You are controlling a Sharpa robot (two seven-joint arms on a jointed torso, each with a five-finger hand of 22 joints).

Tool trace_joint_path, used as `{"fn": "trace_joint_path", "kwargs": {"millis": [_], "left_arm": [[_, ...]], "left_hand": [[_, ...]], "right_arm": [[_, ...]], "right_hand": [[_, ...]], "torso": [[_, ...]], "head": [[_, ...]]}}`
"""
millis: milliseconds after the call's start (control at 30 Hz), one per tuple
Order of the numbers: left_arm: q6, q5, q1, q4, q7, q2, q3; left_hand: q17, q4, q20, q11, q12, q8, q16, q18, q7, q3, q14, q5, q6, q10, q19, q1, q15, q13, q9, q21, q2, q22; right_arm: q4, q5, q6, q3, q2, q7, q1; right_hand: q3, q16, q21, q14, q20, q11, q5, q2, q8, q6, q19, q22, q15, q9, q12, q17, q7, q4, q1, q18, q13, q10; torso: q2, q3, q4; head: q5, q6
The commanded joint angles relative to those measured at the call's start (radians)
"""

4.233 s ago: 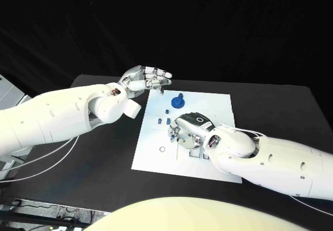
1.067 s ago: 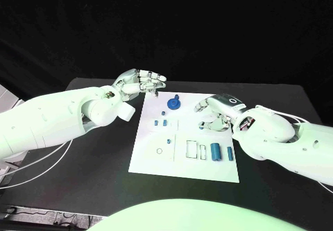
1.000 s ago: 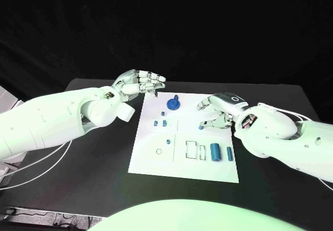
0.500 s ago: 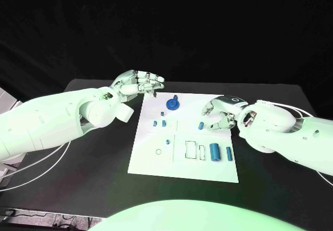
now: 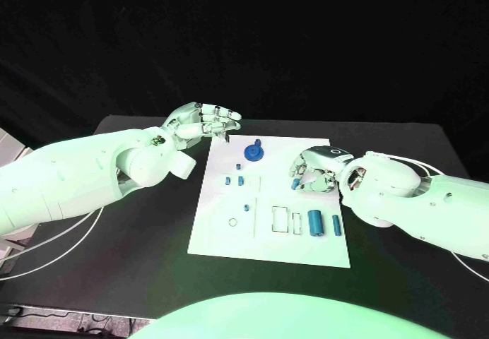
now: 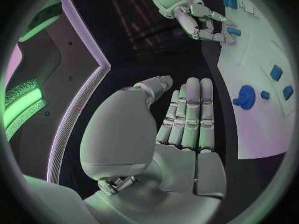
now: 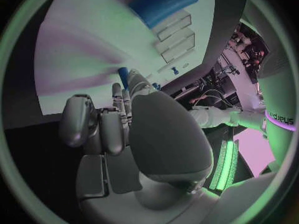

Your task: Assemble the parts on the task board

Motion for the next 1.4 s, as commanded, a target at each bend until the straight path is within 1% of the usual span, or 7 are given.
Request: {"fn": "trace_joint_path", "kwargs": {"millis": [33,300,467,667,833,1067,1400], "left_arm": [[0.013,-0.003,0.001,0.002,0.003,0.002,0.001],[0.012,-0.003,0.001,0.001,0.003,0.001,0.001],[0.013,-0.003,0.001,0.001,0.002,0.001,0.001],[0.013,-0.003,0.001,0.001,0.000,0.001,0.001],[0.014,-0.003,0.001,0.001,-0.002,0.001,0.001],[0.014,-0.003,0.001,0.000,-0.002,0.001,0.001],[0.011,-0.003,0.001,-0.004,-0.001,0.003,0.001]], "left_hand": [[-0.001,-0.001,0.006,-0.003,0.005,-0.003,-0.004,0.006,0.001,-0.006,-0.006,0.000,-0.003,-0.006,-0.003,0.002,0.003,0.001,-0.002,-0.006,0.008,-0.001],[-0.001,-0.001,0.006,-0.003,0.005,-0.003,-0.004,0.006,0.001,-0.006,-0.006,0.000,-0.003,-0.006,-0.003,0.002,0.003,0.001,-0.002,-0.006,0.008,-0.001],[-0.001,-0.001,0.006,-0.003,0.005,-0.003,-0.004,0.006,0.001,-0.006,-0.006,0.000,-0.003,-0.006,-0.003,0.002,0.003,0.001,-0.002,-0.006,0.008,-0.001],[-0.001,-0.001,0.006,-0.003,0.005,-0.003,-0.004,0.006,0.001,-0.006,-0.006,0.000,-0.003,-0.006,-0.003,0.002,0.003,0.001,-0.002,-0.006,0.008,-0.001],[-0.001,-0.001,0.006,-0.003,0.005,-0.003,-0.004,0.006,0.001,-0.006,-0.006,0.000,-0.003,-0.006,-0.003,0.002,0.003,0.001,-0.002,-0.006,0.008,-0.001],[-0.001,-0.001,0.006,-0.003,0.005,-0.003,-0.004,0.006,0.001,-0.006,-0.006,0.000,-0.003,-0.006,-0.003,0.002,0.003,0.001,-0.002,-0.006,0.008,-0.001],[-0.002,0.000,0.006,-0.003,0.007,-0.002,-0.005,0.006,0.001,-0.008,-0.005,0.000,-0.003,-0.008,-0.002,0.002,0.003,0.002,-0.002,-0.008,0.010,-0.002]], "right_arm": [[-0.004,0.012,-0.024,0.000,0.006,0.027,-0.005],[-0.011,0.016,-0.023,0.000,0.015,0.031,-0.011],[-0.016,0.008,-0.022,0.000,0.019,0.029,-0.013],[-0.021,-0.019,-0.027,-0.001,0.024,0.017,-0.015],[-0.022,-0.049,-0.044,-0.002,0.025,0.005,-0.017],[-0.011,-0.075,-0.093,-0.002,0.021,0.000,-0.019],[0.052,-0.087,-0.151,0.003,-0.013,-0.002,-0.006]], "right_hand": [[0.043,0.007,0.019,0.025,-0.004,-0.004,-0.014,0.007,0.001,0.010,0.011,0.109,-0.013,-0.005,-0.017,0.005,-0.002,0.000,-0.001,-0.019,-0.001,0.036],[0.192,0.012,0.045,0.027,-0.009,-0.010,-0.027,-0.032,0.006,0.051,0.019,0.126,-0.016,-0.010,-0.079,0.011,-0.003,-0.004,-0.030,-0.023,0.002,0.113],[0.244,0.014,0.060,0.029,-0.011,-0.012,-0.030,-0.048,0.016,0.075,0.023,0.134,-0.018,-0.005,-0.096,0.015,-0.004,-0.009,-0.048,-0.026,0.005,0.139],[0.307,0.017,0.074,0.030,-0.017,-0.020,-0.064,-0.036,0.040,0.114,0.027,0.143,-0.027,0.008,-0.102,0.018,-0.012,-0.035,-0.042,-0.028,0.012,0.173],[0.376,0.019,0.095,0.031,-0.026,-0.031,-0.078,-0.028,0.065,0.143,0.033,0.154,-0.034,0.025,-0.099,0.022,-0.017,-0.090,-0.032,-0.032,0.024,0.212],[0.455,0.021,0.118,0.032,-0.032,-0.037,-0.064,-0.040,0.090,0.148,0.038,0.167,-0.039,0.053,-0.110,0.025,-0.020,-0.152,-0.083,-0.036,0.047,0.243],[0.479,0.022,0.127,0.033,-0.033,-0.038,-0.063,-0.045,0.100,0.148,0.041,0.172,-0.041,0.065,-0.115,0.027,-0.021,-0.176,-0.109,-0.038,0.056,0.252]], "torso": [[0.000,0.0005,0.0002],[0.000,0.0003,-0.0010],[-0.001,0.0002,-0.0014],[-0.001,0.0005,-0.0010],[-0.001,0.0003,-0.0003],[-0.002,0.0000,-0.0008],[-0.002,-0.0001,-0.0013]], "head": [[0.000,-0.002],[0.002,-0.004],[0.002,-0.004],[0.001,-0.004],[-0.001,-0.006],[-0.003,-0.005],[-0.003,-0.001]]}}
